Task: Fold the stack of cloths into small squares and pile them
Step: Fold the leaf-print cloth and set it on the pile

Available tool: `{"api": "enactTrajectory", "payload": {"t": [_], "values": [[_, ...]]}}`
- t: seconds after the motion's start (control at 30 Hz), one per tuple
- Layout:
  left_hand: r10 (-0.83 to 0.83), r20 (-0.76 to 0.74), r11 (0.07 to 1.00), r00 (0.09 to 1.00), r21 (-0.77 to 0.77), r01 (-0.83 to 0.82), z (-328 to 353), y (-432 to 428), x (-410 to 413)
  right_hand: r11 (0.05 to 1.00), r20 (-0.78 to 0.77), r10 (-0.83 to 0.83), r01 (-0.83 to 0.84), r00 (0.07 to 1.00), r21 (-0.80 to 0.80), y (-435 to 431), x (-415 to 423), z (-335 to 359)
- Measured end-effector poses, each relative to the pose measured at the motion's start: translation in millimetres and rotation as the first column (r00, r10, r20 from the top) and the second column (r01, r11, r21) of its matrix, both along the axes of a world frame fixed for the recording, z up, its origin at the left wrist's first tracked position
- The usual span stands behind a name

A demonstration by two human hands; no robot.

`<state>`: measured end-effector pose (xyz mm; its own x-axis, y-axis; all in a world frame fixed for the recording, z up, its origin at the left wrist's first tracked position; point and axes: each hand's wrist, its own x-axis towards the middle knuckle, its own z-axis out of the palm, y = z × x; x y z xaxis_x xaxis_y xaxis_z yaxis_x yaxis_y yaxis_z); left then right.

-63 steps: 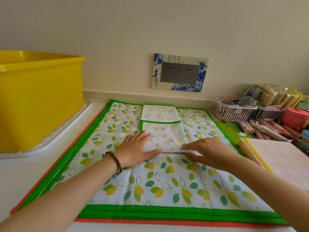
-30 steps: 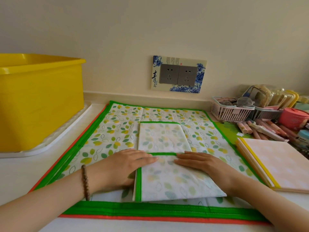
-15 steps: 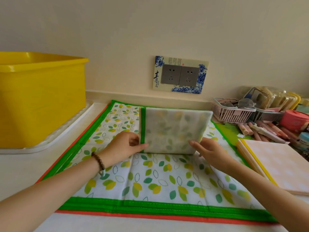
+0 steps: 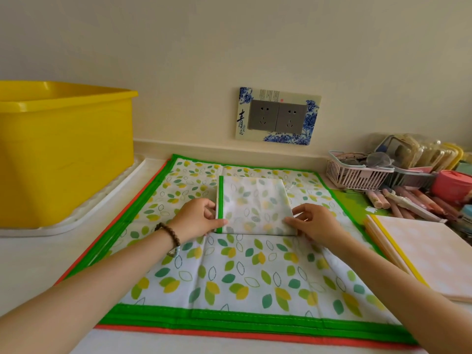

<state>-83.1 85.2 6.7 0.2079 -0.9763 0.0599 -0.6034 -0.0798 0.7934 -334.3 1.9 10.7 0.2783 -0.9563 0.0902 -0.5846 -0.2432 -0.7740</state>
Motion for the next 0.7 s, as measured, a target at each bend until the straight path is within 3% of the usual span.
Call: {"api": "enactTrajectory", "payload": {"t": [0.1, 0.2, 0.27, 0.33, 0.4, 0.53, 0.7], "values": [[0.027, 0.160, 0.999, 0.987, 0.031, -0.032, 7, -1, 2, 0.999, -0.034, -0.042, 0.041, 0.999, -0.027, -4, 2, -1], [0.089, 0.387, 0.995, 0.918, -0.074, -0.065, 11, -4, 1, 0.982, -0.030, -0.079, 0.073, 0.996, -0.175, -4, 11, -2], [0.064, 0.410, 0.991, 0.910, -0.134, -0.010, 9, -11, -3, 0.959, -0.034, -0.047, 0.035, 0.998, -0.281, -1, 24, -1], [-0.032, 0.449, 0.995, 0.893, -0.073, 0.072, 6, -20, -9, 0.942, -0.089, 0.024, -0.052, 0.996, -0.331, 2, 41, 0], [-0.128, 0.527, 0.992, 0.840, 0.053, 0.117, 0, -27, -11, 0.925, -0.238, 0.077, -0.159, 0.968, -0.346, 3, 59, -1], [-0.210, 0.626, 0.974, 0.751, 0.202, 0.103, -15, -35, -9, 0.906, -0.520, 0.137, -0.319, 0.843, -0.277, -2, 91, -12], [-0.235, 0.631, 0.965, 0.739, 0.242, 0.099, -17, -38, -9, 0.921, -0.624, 0.234, -0.375, 0.746, -0.104, -9, 100, -22]]}}
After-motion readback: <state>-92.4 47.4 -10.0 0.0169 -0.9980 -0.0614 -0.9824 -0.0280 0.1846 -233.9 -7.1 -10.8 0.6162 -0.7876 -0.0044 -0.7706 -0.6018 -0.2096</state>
